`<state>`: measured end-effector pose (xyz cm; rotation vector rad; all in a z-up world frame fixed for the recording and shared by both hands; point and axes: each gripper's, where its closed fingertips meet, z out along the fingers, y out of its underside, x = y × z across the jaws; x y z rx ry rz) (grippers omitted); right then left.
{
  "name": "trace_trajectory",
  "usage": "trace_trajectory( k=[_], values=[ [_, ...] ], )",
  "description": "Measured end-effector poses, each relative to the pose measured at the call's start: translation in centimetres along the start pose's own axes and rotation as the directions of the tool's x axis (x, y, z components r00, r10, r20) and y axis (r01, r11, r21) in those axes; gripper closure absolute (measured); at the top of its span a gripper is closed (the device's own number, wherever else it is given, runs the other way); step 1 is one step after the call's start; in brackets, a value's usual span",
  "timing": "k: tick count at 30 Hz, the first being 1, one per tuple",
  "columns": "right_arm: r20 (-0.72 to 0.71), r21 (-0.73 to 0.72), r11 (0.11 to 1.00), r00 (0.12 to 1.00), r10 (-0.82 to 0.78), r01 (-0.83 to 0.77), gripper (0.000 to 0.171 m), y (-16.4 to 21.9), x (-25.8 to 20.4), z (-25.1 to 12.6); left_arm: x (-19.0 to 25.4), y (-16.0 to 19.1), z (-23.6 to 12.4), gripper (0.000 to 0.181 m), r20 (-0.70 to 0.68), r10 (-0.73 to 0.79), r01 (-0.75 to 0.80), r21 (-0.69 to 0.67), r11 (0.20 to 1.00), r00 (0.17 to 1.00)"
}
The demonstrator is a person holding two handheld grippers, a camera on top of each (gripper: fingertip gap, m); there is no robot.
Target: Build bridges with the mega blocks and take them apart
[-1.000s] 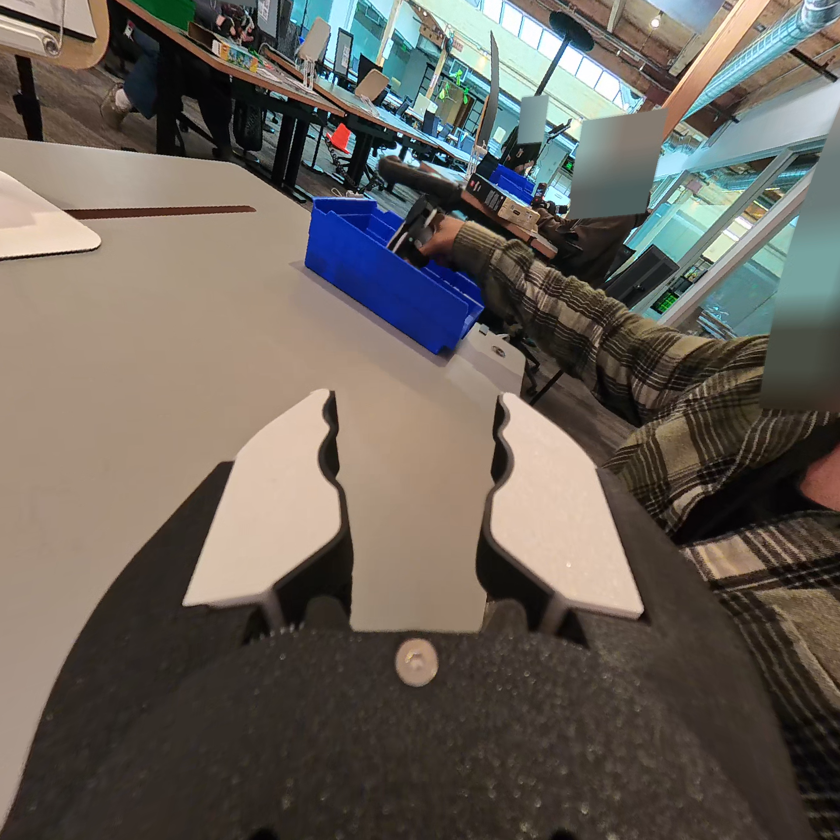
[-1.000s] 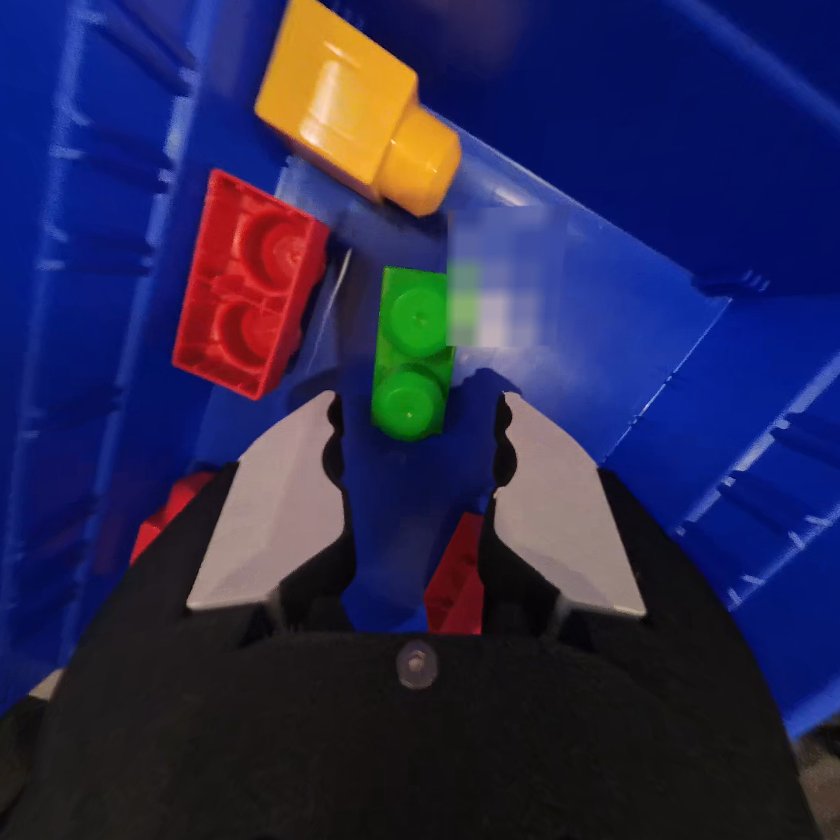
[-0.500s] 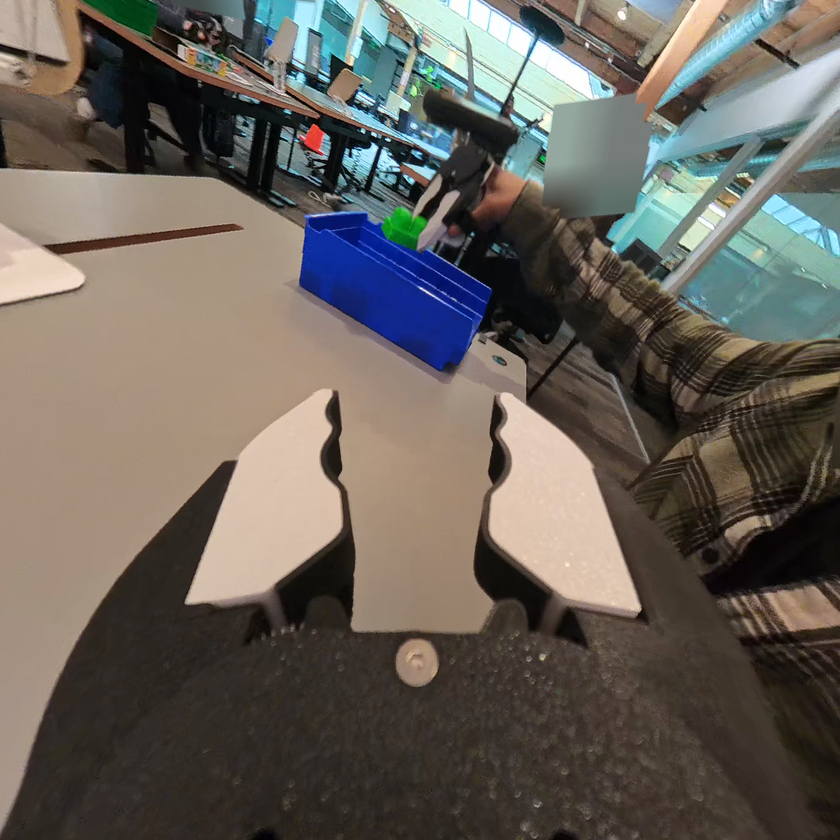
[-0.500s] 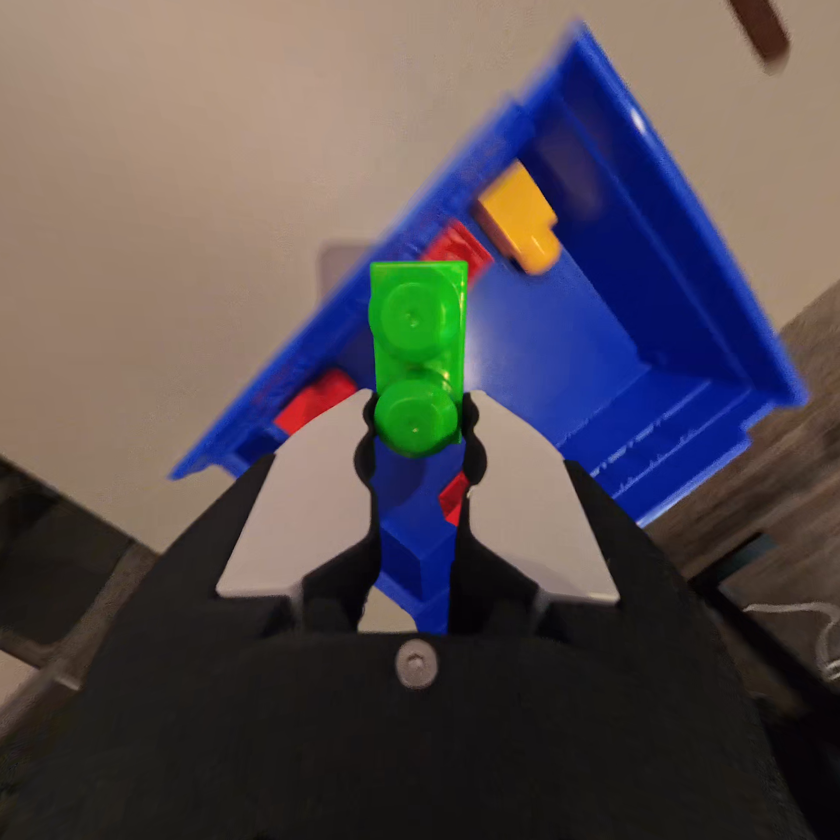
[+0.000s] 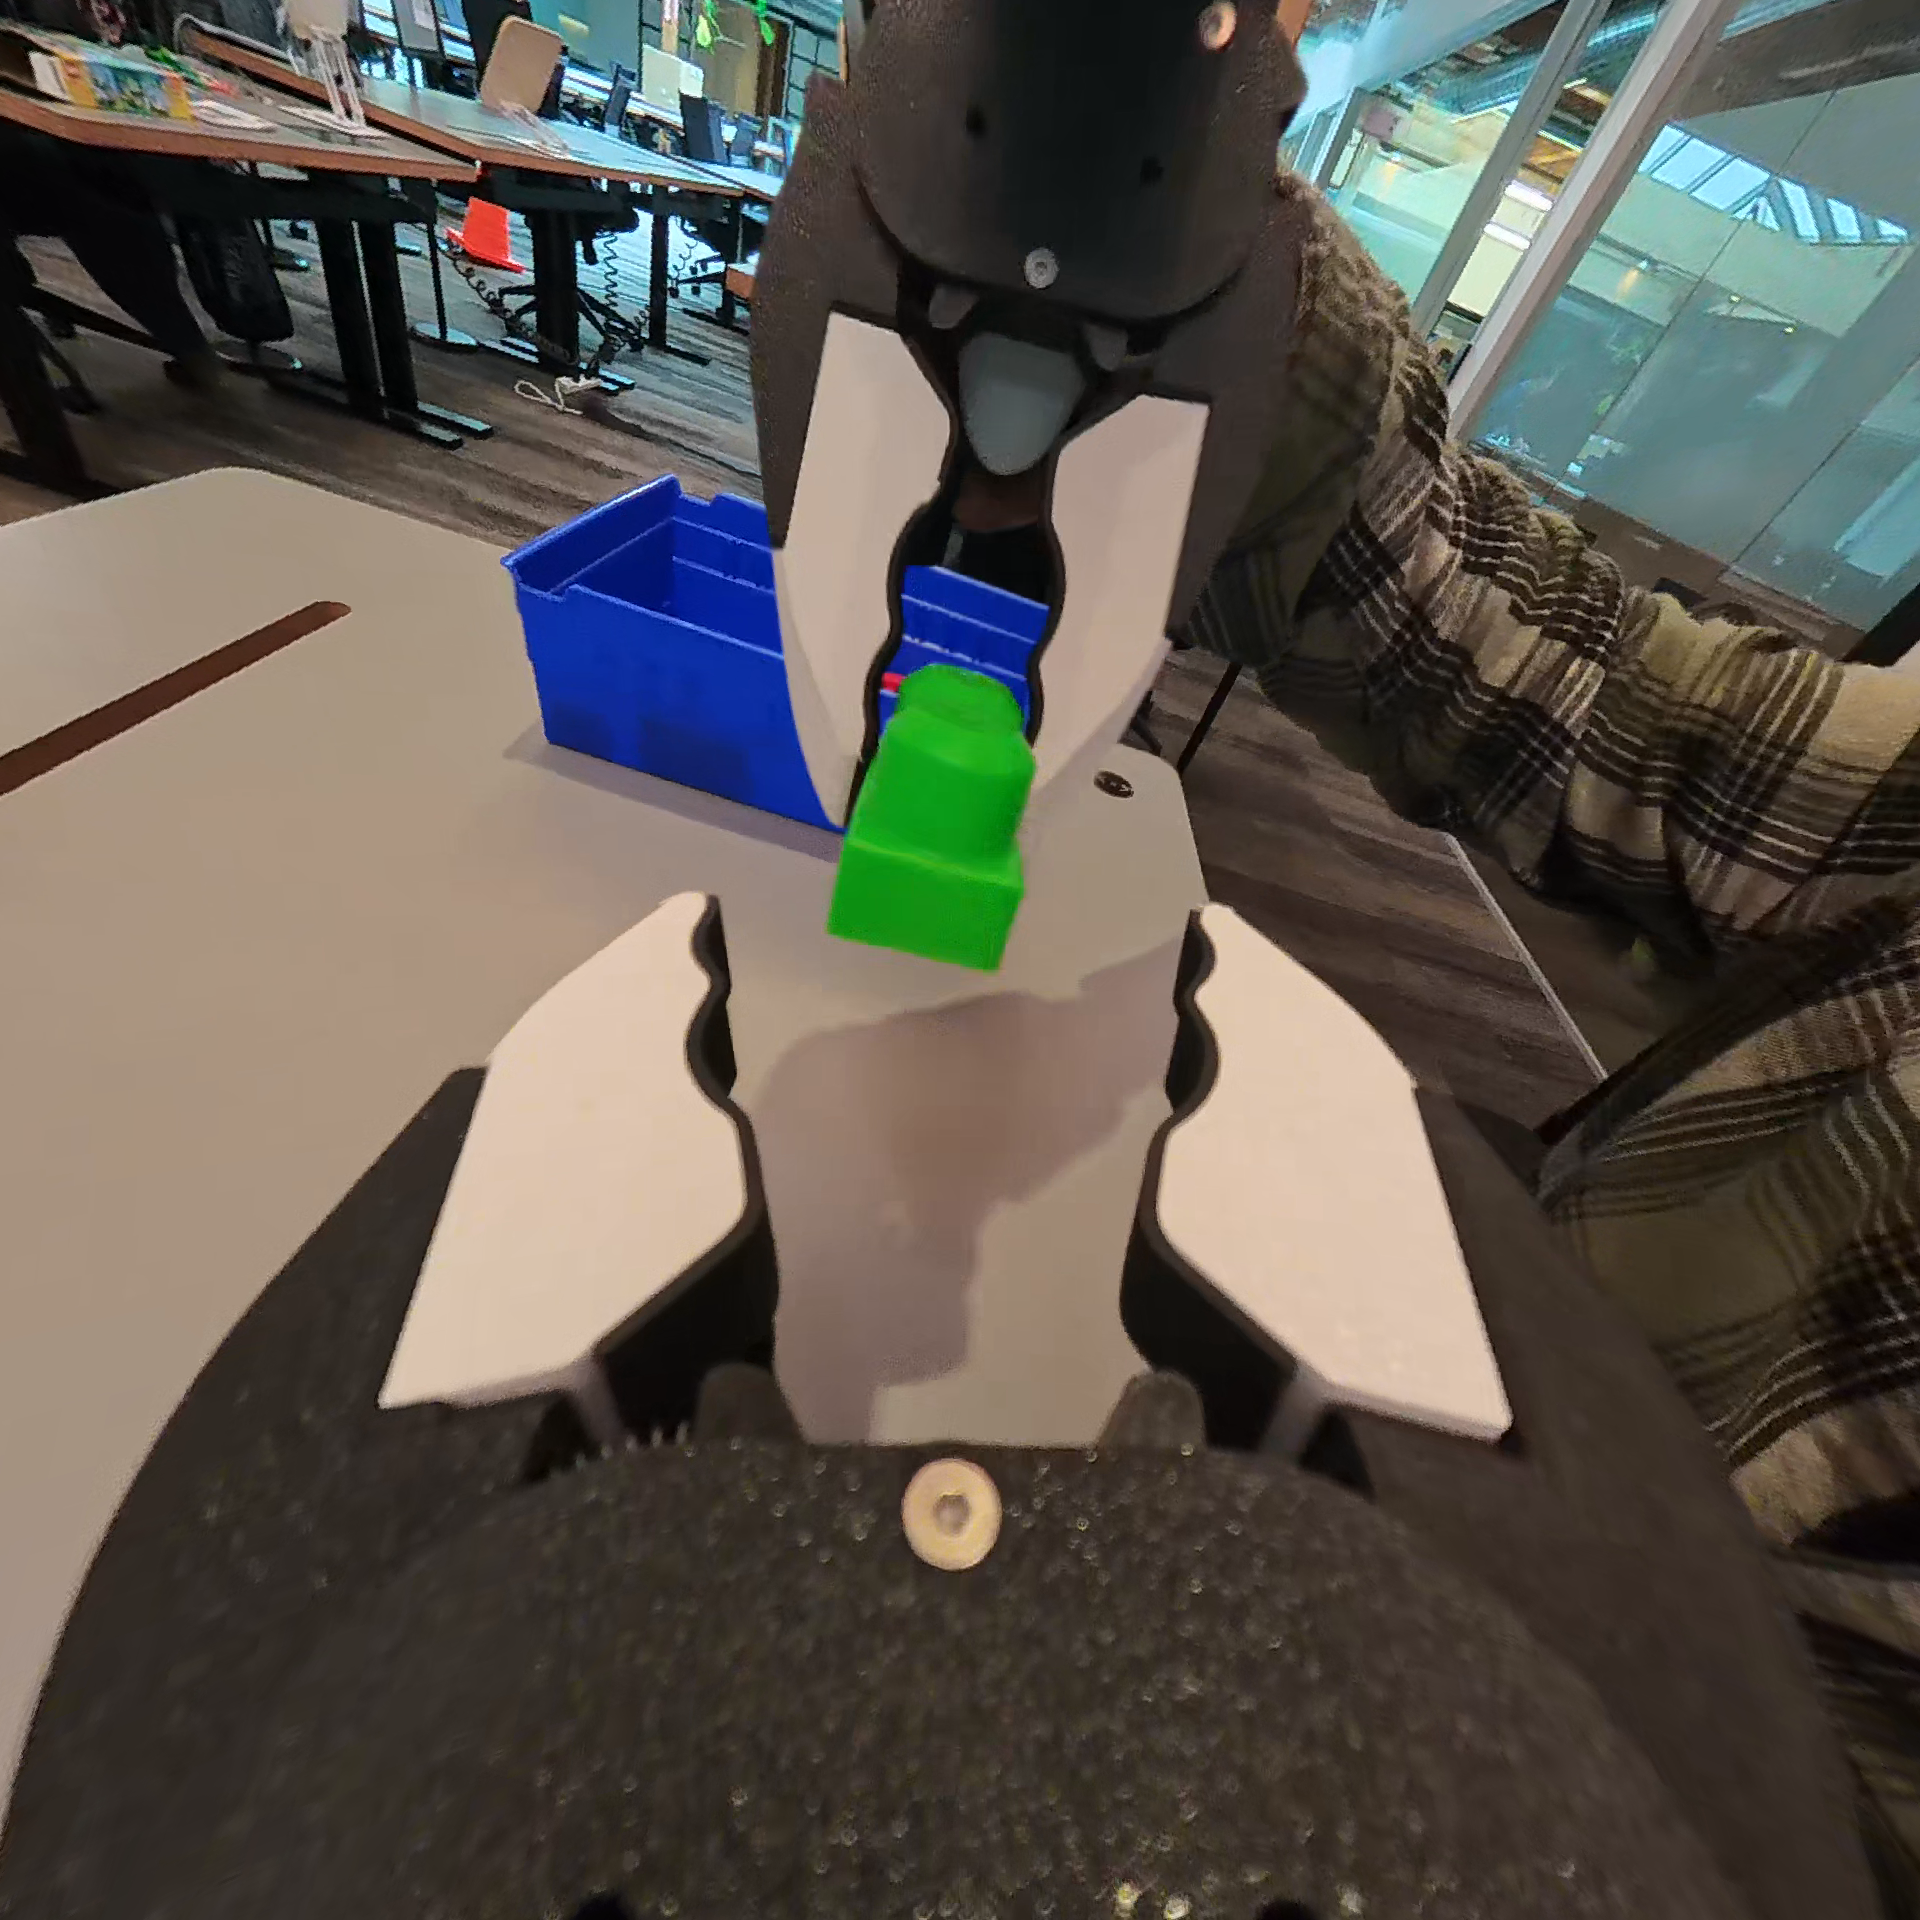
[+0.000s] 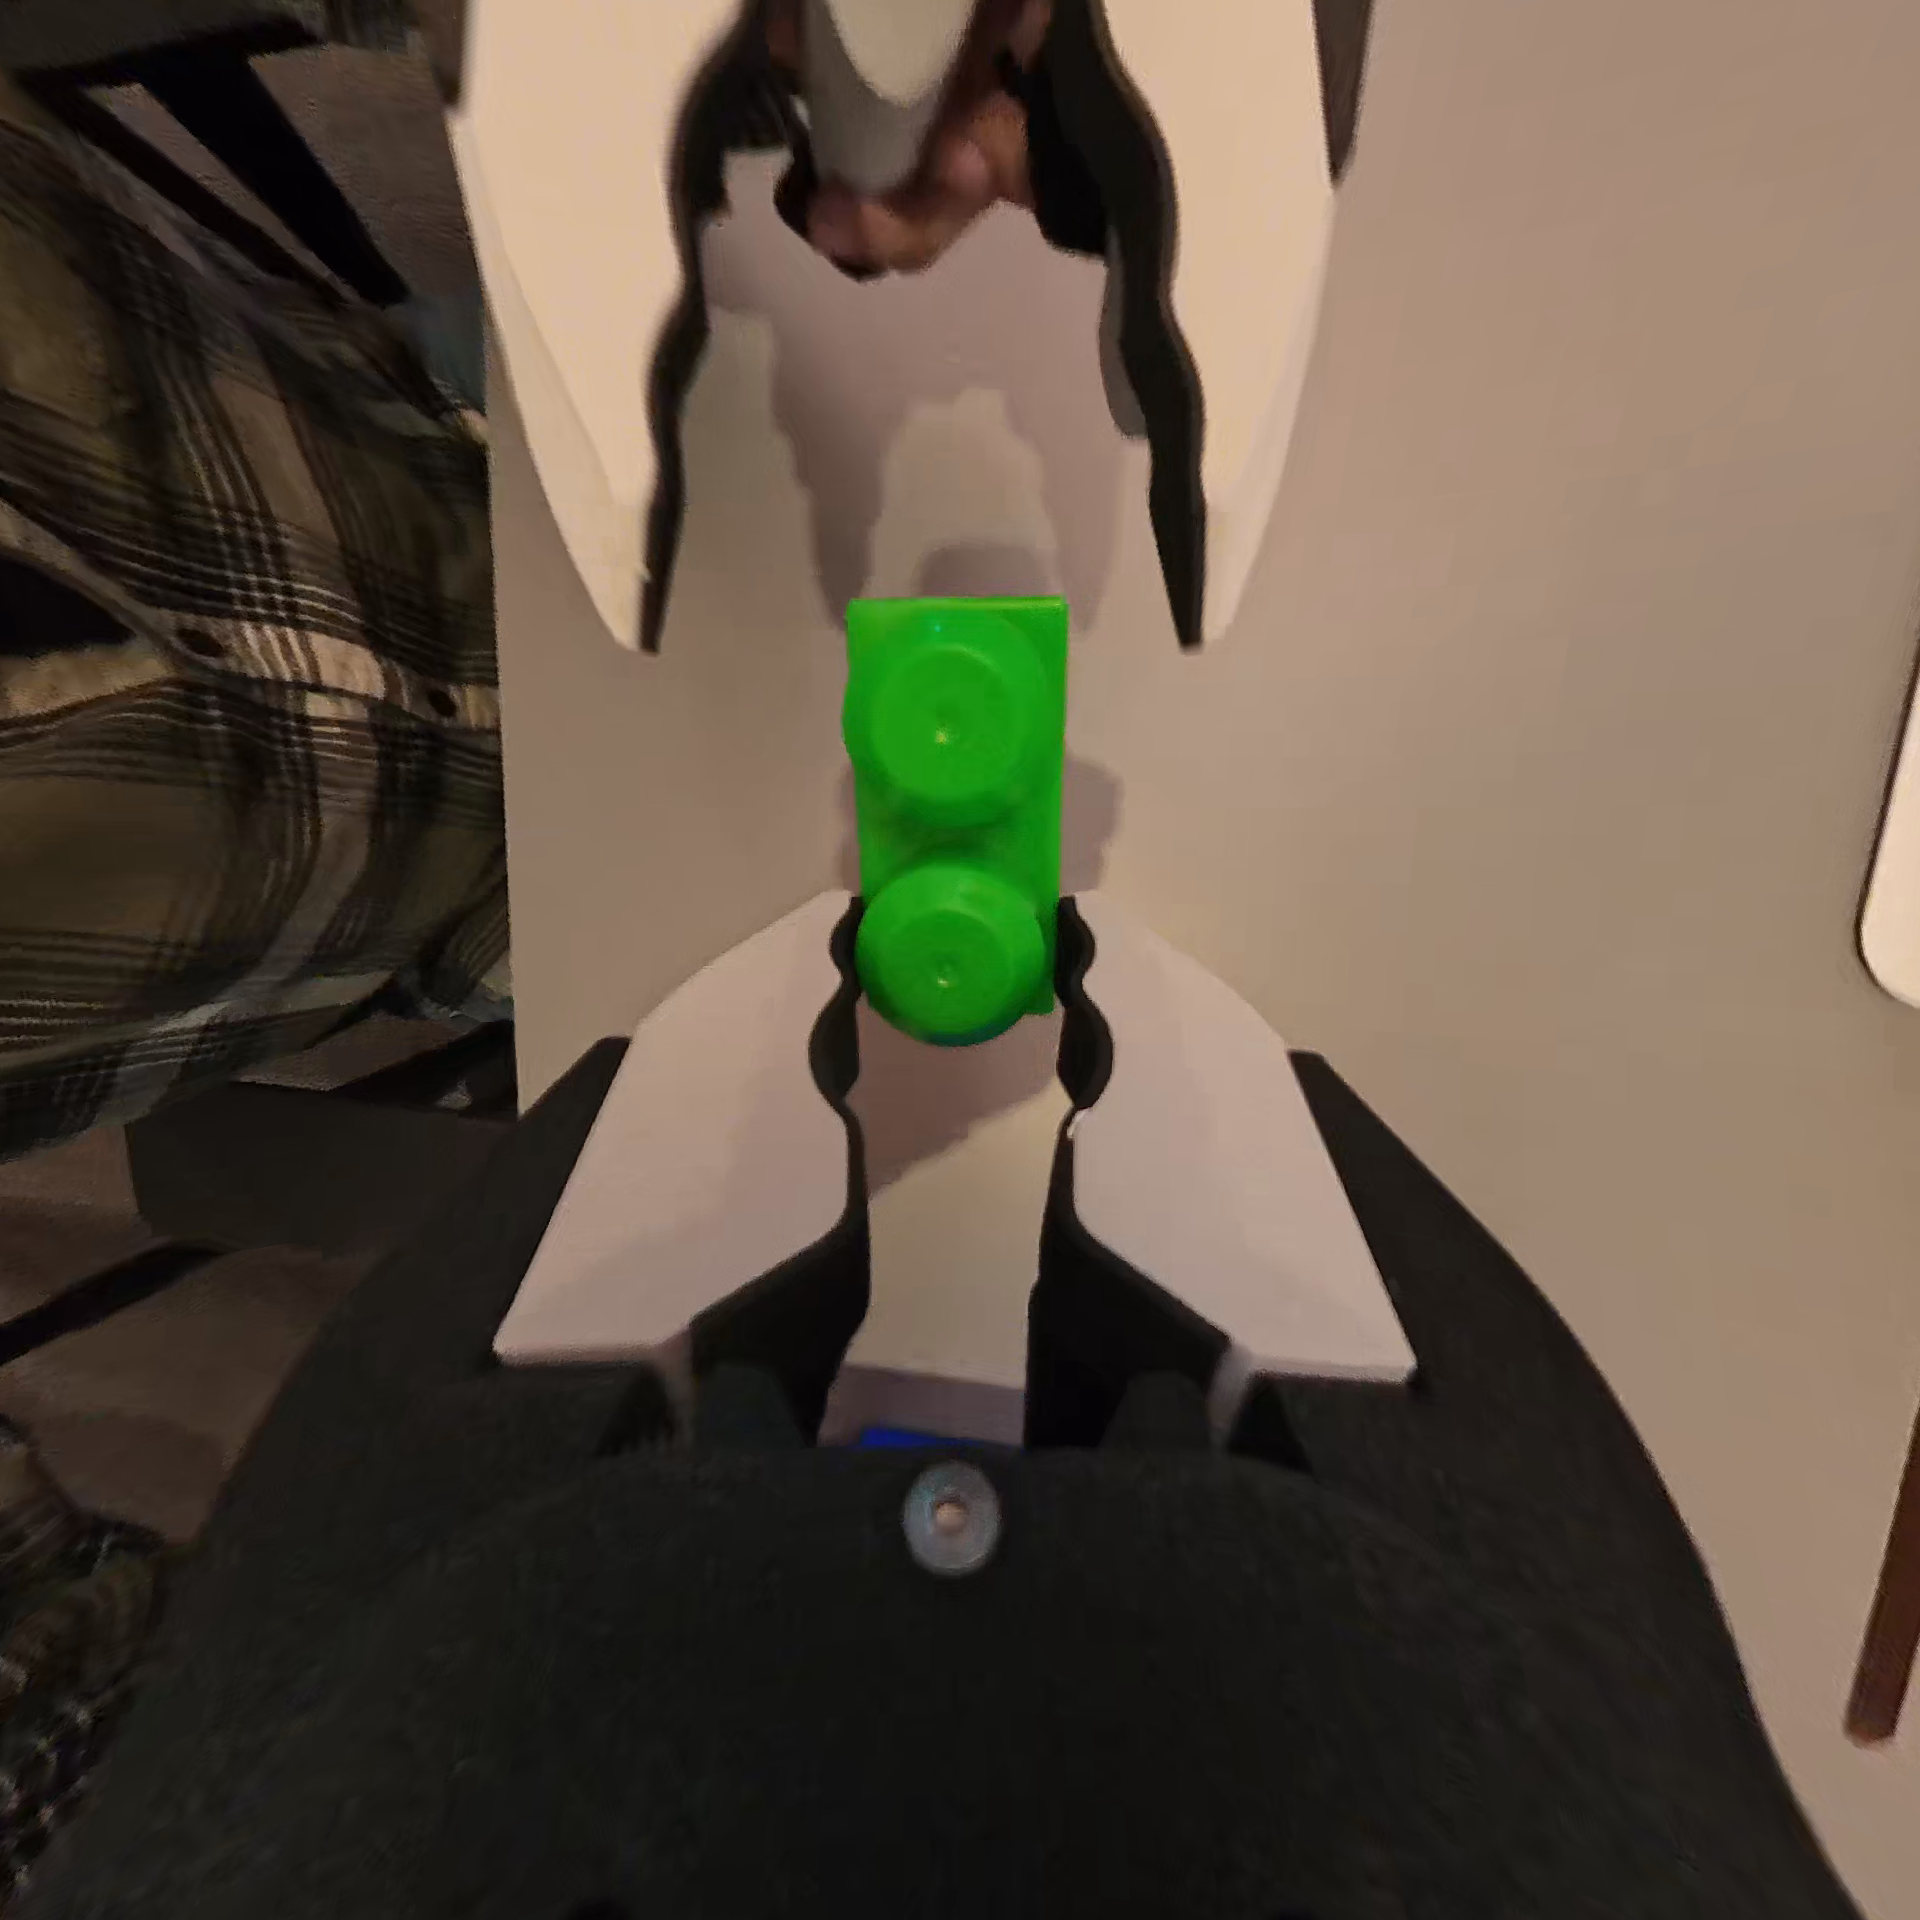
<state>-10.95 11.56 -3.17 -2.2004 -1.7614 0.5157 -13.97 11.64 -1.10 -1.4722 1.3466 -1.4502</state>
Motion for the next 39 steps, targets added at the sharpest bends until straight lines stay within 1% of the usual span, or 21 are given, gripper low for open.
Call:
trace_trajectory(
  k=[3, 5, 6, 8, 13, 14, 15, 16, 17, 18, 19, 20, 22, 24, 26, 28, 30, 33, 35, 39],
  values=[
    [0.042, 0.009, 0.999, 0.999, -0.033, 0.033, 0.137, -2.0, -0.3, 1.1, -0.2, 0.3, -0.8, 0.1, 0.015, -0.008, 0.008, 0.009, 1.0, 1.0],
    [0.062, 0.019, 0.999, 0.997, -0.046, 0.045, 0.137, -3.0, -0.3, 1.7, -0.2, 0.4, -1.3, 0.107, 0.021, 0.004, -0.004, 0.012, 1.0, 1.0],
    [0.074, 0.03, 0.998, 0.996, -0.054, 0.052, 0.137, -3.5, -0.4, 1.9, -0.2, 0.6, -1.5, 0.115, 0.019, 0.011, -0.011, 0.006, 1.0, 1.0],
    [0.095, 0.052, 0.997, 0.993, -0.064, 0.059, 0.137, -4.4, -0.5, 2.1, 0.0, 1.2, -1.9, 0.141, 0.006, 0.019, -0.019, -0.013, 1.0, 1.0],
    [0.108, 0.115, 0.99, 0.99, -0.088, 0.076, 0.136, -5.8, -0.5, 2.4, -0.1, 1.2, -3.4, 0.143, 0.055, 0.061, -0.061, -0.005, 0.998, 0.997],
    [0.09, 0.132, 0.989, 0.992, -0.086, 0.074, 0.131, -6.0, -0.3, 2.3, -0.1, 1.0, -4.0, 0.143, 0.073, 0.064, -0.065, 0.004, 0.998, 0.995],
    [0.053, 0.153, 0.986, 0.996, -0.072, 0.063, 0.112, -6.1, 0.1, 2.0, -0.1, 0.8, -5.1, 0.143, 0.101, 0.062, -0.064, 0.015, 0.998, 0.993],
    [0.024, 0.178, 0.983, 0.998, -0.055, 0.05, 0.101, -6.1, 0.4, 1.8, -0.4, 0.5, -6.6, 0.143, 0.141, 0.058, -0.062, 0.026, 0.998, 0.988],
    [-0.001, 0.206, 0.978, 0.999, -0.036, 0.035, 0.099, -6.0, 0.5, 1.5, -0.8, 0.3, -8.7, 0.143, 0.193, 0.054, -0.061, 0.031, 0.998, 0.98],
    [-0.027, 0.238, 0.971, 1.0, -0.014, 0.02, 0.094, -5.8, 0.6, 1.4, -1.5, 0.2, -11.3, 0.143, 0.259, 0.049, -0.057, 0.025, 0.998, 0.965],
    [-0.05, 0.268, 0.963, 0.999, 0.012, 0.001, 0.084, -5.4, 0.7, 1.3, -2.3, 0.4, -14.5, 0.143, 0.342, 0.043, -0.049, 0.009, 0.999, 0.939],
    [-0.071, 0.29, 0.957, 0.997, 0.044, -0.021, 0.081, -4.9, 0.7, 1.3, -3.4, 0.7, -18.0, 0.143, 0.436, 0.038, -0.037, -0.011, 0.999, 0.899],
    [-0.093, 0.337, 0.94, 0.991, 0.092, -0.056, 0.08, -3.8, 0.4, 1.6, -5.6, 1.8, -26.0, 0.143, 0.612, 0.013, 0.026, -0.055, 0.998, 0.791],
    [-0.073, 0.393, 0.915, 0.988, 0.133, -0.094, 0.08, -3.0, -0.3, 2.2, -7.5, 3.1, -33.8, 0.143, 0.745, -0.044, 0.113, -0.043, 0.993, 0.666],
    [-0.043, 0.43, 0.891, 0.983, 0.178, -0.142, 0.081, -2.3, -0.7, 3.1, -8.7, 4.7, -40.1, 0.142, 0.807, -0.13, 0.203, 0.013, 0.979, 0.577],
    [-0.007, 0.456, 0.875, 0.982, 0.187, -0.163, 0.084, -1.8, -1.5, 3.9, -9.7, 6.6, -44.8, 0.143, 0.841, -0.215, 0.275, 0.082, 0.958, 0.497],
    [-0.003, 0.463, 0.865, 0.976, 0.218, -0.192, 0.089, -1.2, -1.7, 4.7, -10.5, 8.2, -47.8, 0.142, 0.857, -0.276, 0.317, 0.142, 0.938, 0.436],
    [0.019, 0.477, 0.853, 0.973, 0.23, -0.211, 0.091, -0.7, -2.4, 5.6, -11.8, 10.4, -50.3, 0.142, 0.87, -0.329, 0.359, 0.194, 0.913, 0.368],
    [0.024, 0.498, 0.839, 0.971, 0.238, -0.217, 0.095, -0.7, -2.7, 5.9, -12.6, 11.3, -51.1, 0.142, 0.868, -0.359, 0.375, 0.224, 0.9, 0.342],
    [0.03, 0.532, 0.812, 0.964, 0.266, -0.241, 0.095, -0.4, -2.9, 6.1, -14.0, 11.8, -51.3, 0.142, 0.857, -0.396, 0.375, 0.266, 0.888, 0.33]
  ],
)
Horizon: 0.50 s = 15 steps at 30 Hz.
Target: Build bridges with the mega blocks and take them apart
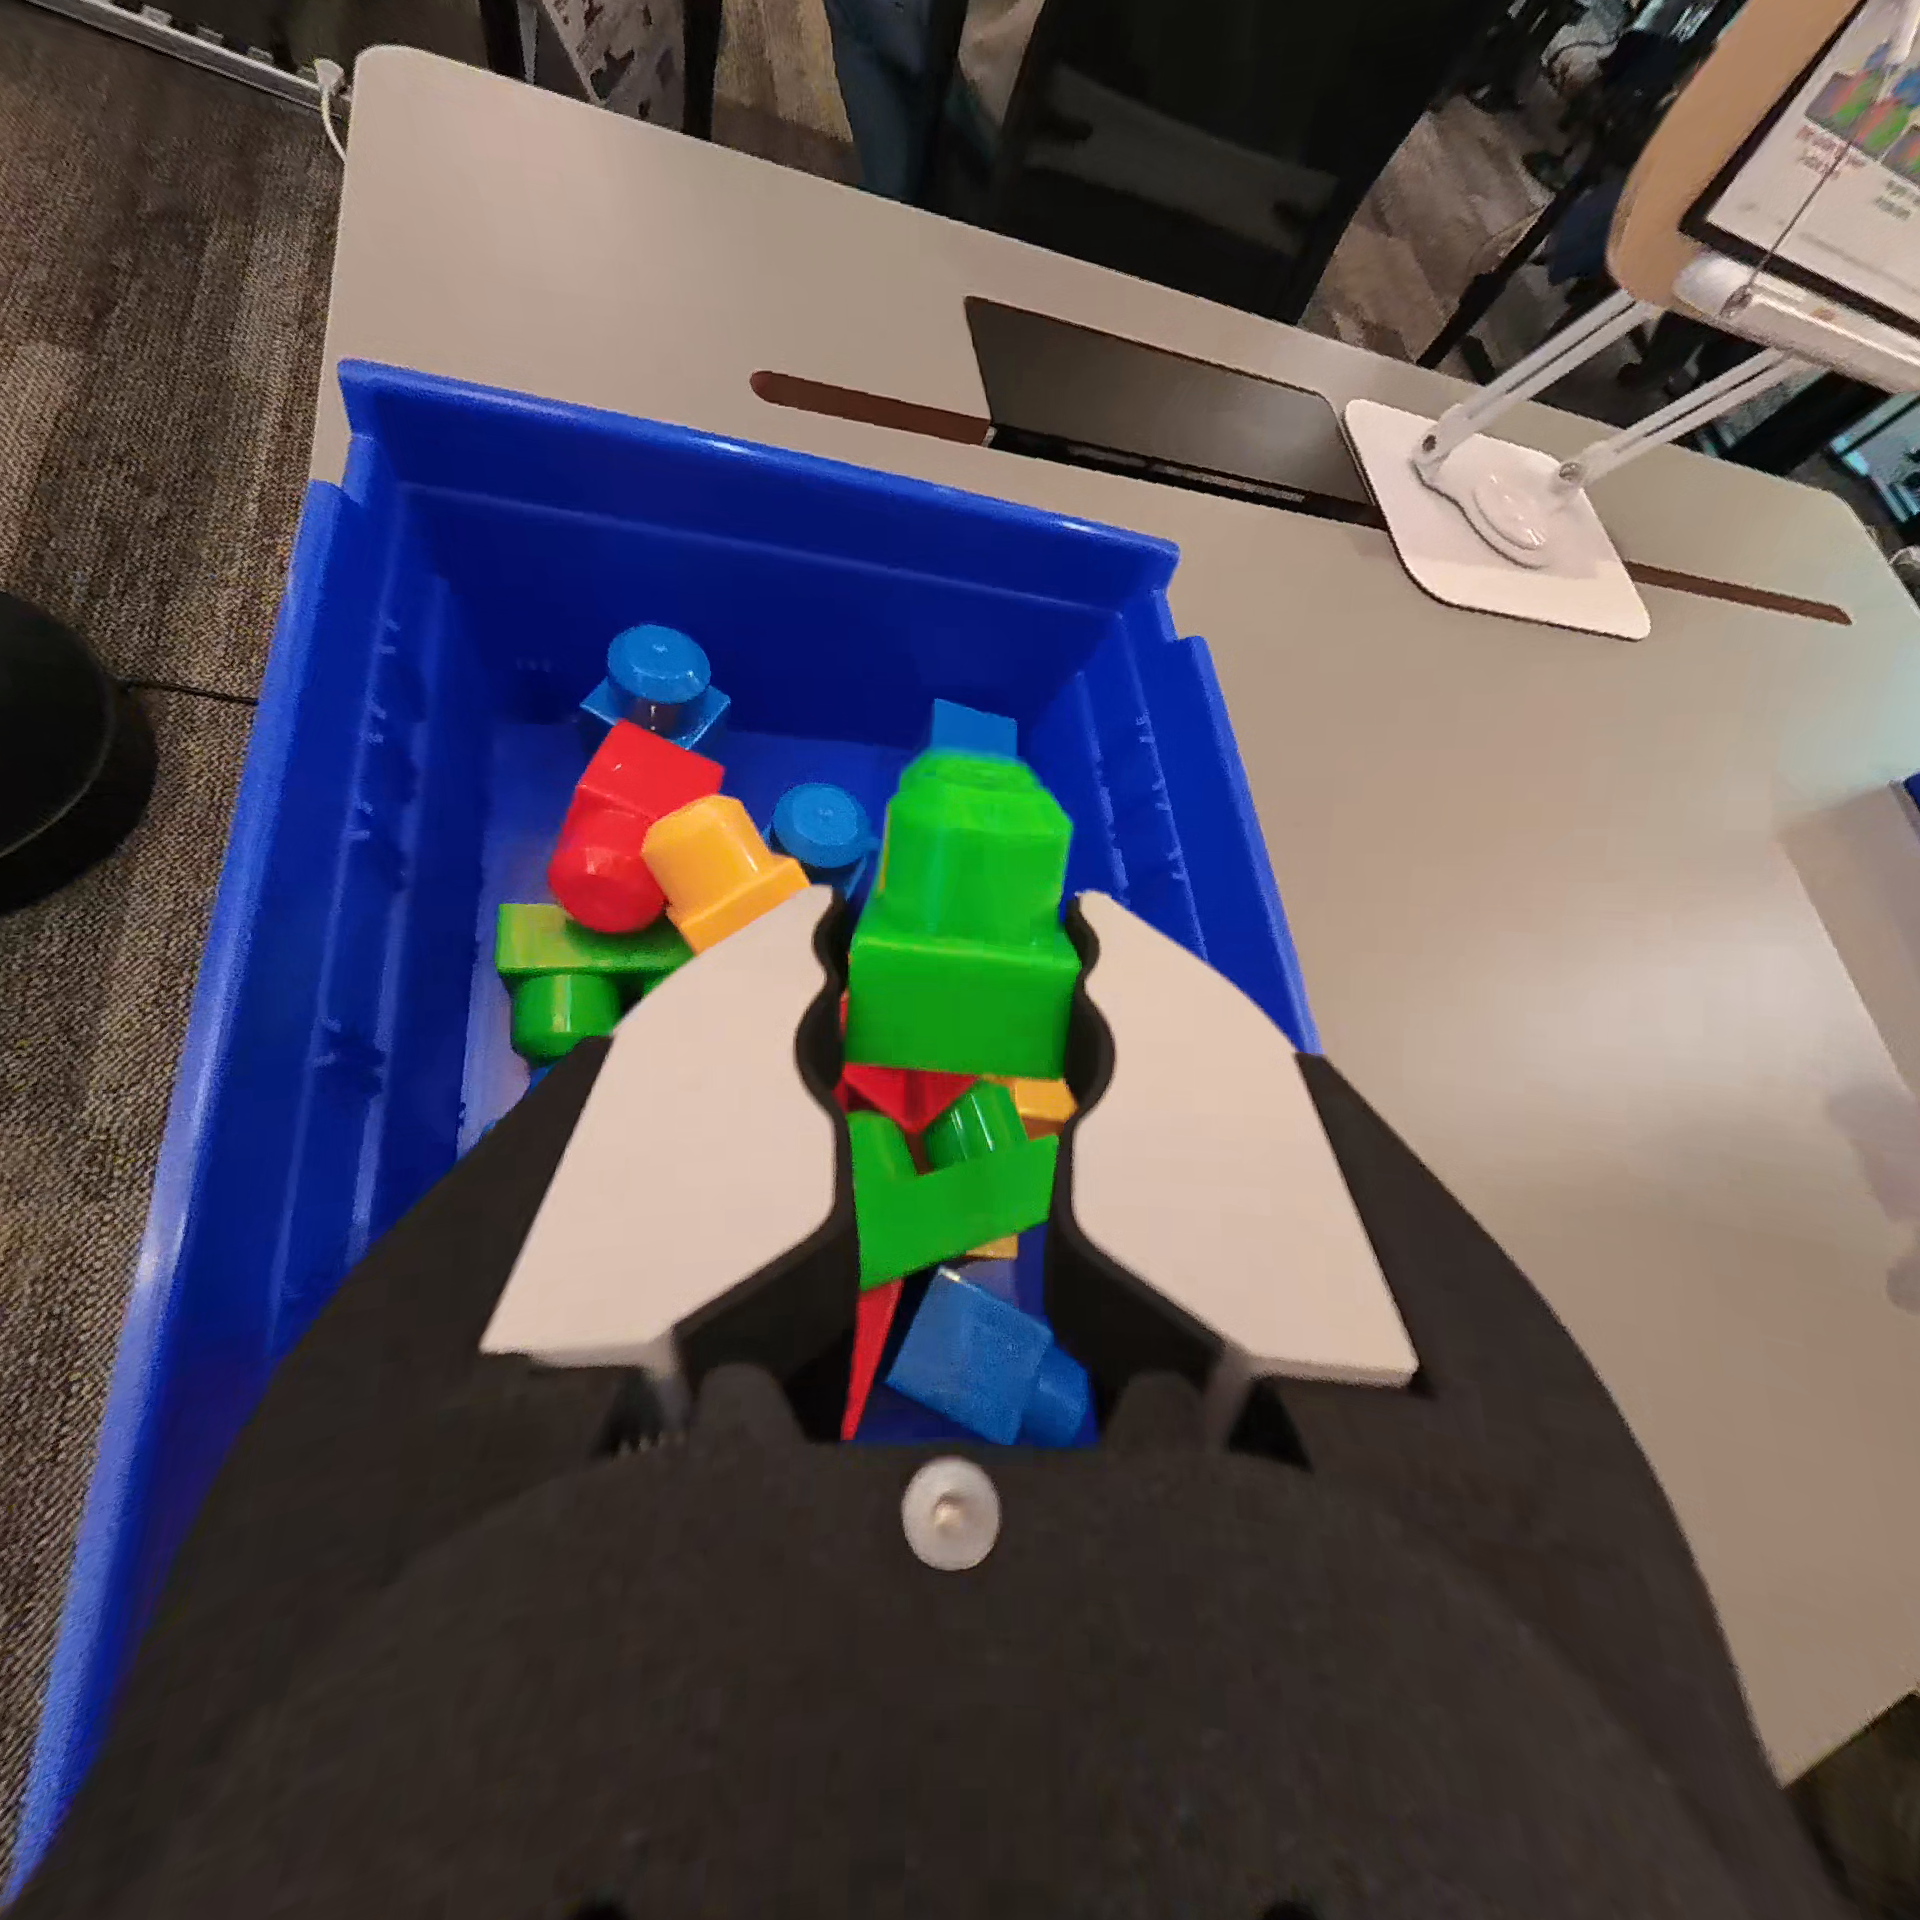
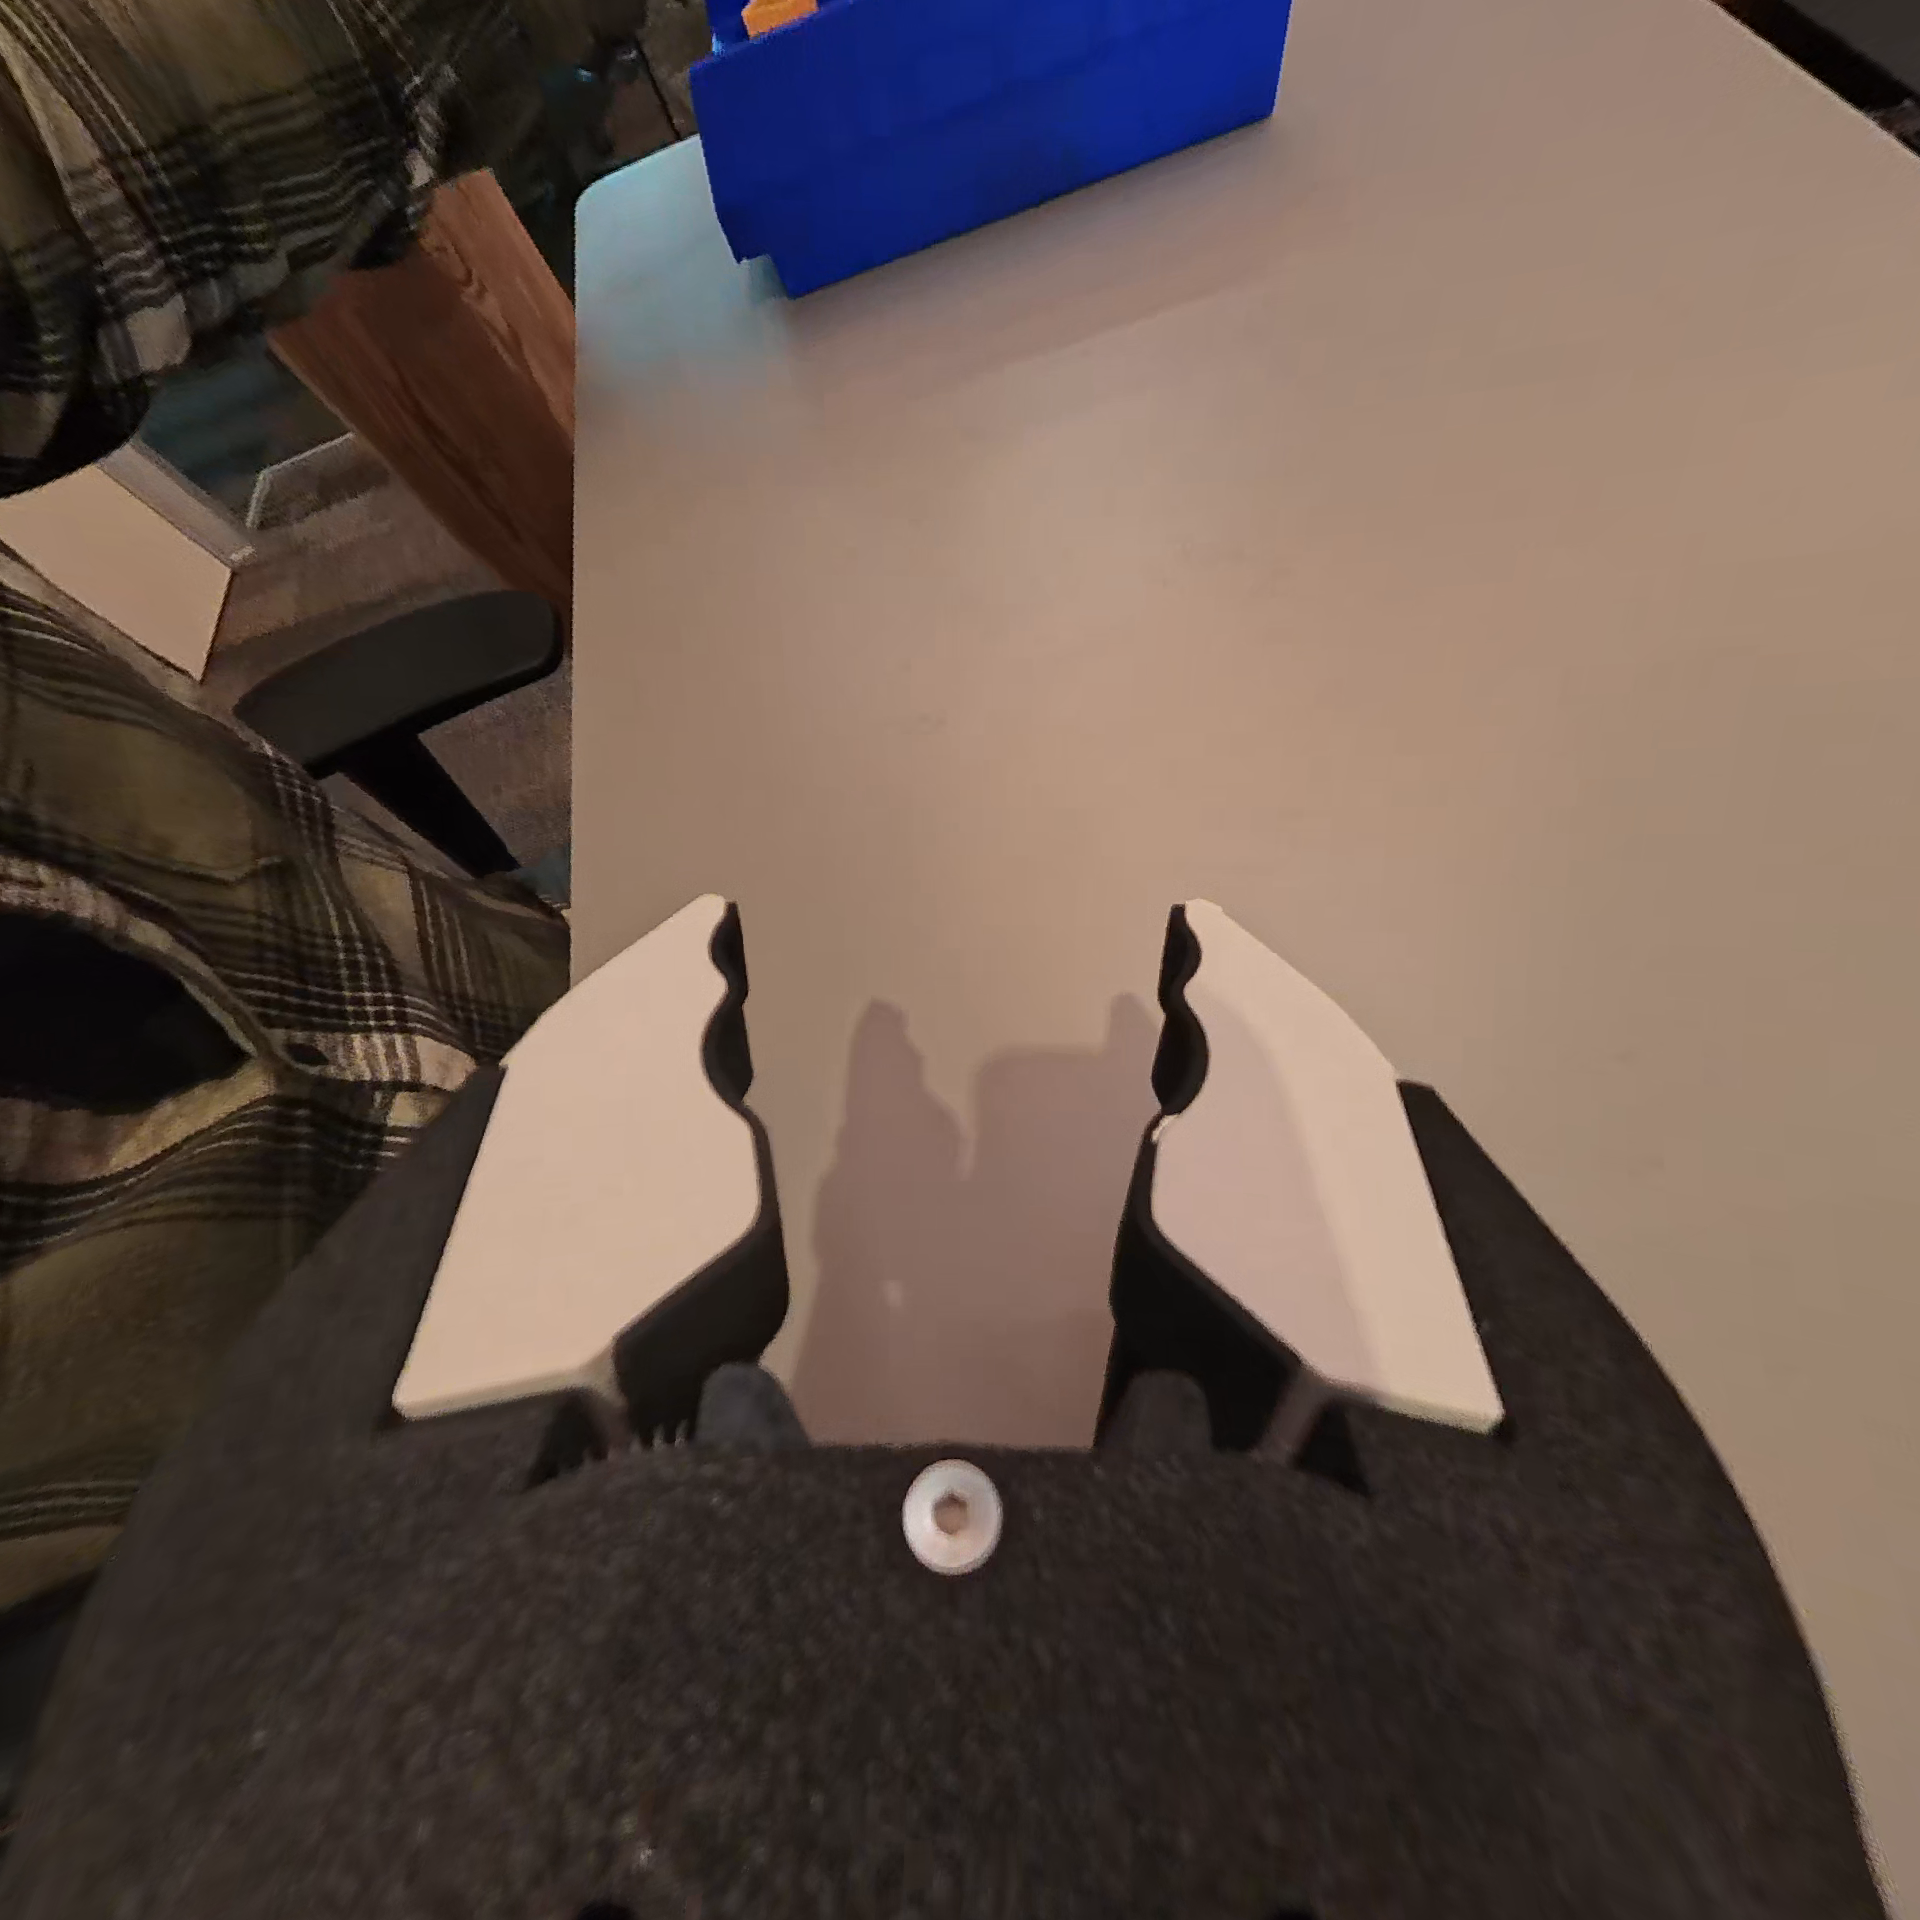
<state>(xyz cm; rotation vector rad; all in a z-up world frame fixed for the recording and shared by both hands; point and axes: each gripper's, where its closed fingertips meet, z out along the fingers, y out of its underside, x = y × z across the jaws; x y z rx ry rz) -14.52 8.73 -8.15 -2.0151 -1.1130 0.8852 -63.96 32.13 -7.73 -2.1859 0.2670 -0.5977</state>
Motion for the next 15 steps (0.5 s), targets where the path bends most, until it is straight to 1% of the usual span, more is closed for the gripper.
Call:
trace_trajectory(
  k=[1, 2, 4, 7, 9, 11, 13, 15],
  values=[
    [-0.01, -0.003, 1.0, 1.0, 0.006, -0.006, 0.094, 0.3, 0.1, -0.1, 0.0, 0.0, 0.3, 0.142, -0.005, -0.008, 0.008, 0.003, 1.0, 1.0],
    [-0.025, -0.006, 1.0, 1.0, 0.012, -0.013, 0.092, 0.6, 0.2, -0.2, 0.0, -0.1, 0.5, 0.138, -0.004, -0.016, 0.016, 0.003, 1.0, 1.0],
    [-0.049, -0.014, 1.0, 0.999, 0.025, -0.025, 0.09, 1.2, 0.3, -0.8, -0.2, -0.3, 0.5, 0.122, 0.027, -0.007, 0.007, 0.006, 1.0, 1.0],
    [-0.1, -0.007, 0.999, 0.994, 0.039, -0.039, 0.09, 1.9, 0.3, -2.8, 1.8, -2.2, -0.7, 0.11, 0.036, 0.054, -0.056, 0.082, 0.995, 0.998],
    [-0.143, -0.014, 0.999, 0.989, 0.045, -0.048, 0.091, 2.6, 0.3, -4.9, 4.8, -3.9, -1.8, 0.105, 0.018, 0.123, -0.124, 0.141, 0.982, 0.992],
    [-0.21, -0.04, 0.997, 0.976, 0.051, -0.061, 0.091, 3.7, 0.6, -7.8, 8.9, -4.9, -2.6, 0.1, -0.012, 0.212, -0.206, 0.18, 0.962, 0.977],
    [-0.298, -0.072, 0.995, 0.953, 0.05, -0.074, 0.091, 4.9, 1.3, -11.3, 14.1, -5.1, -2.9, 0.1, -0.07, 0.313, -0.294, 0.205, 0.934, 0.947],
    [-0.381, -0.101, 0.991, 0.923, 0.047, -0.092, 0.093, 6.2, 2.3, -15.2, 19.8, -4.2, -2.5, 0.099, -0.156, 0.406, -0.368, 0.223, 0.903, 0.901]
  ],
)
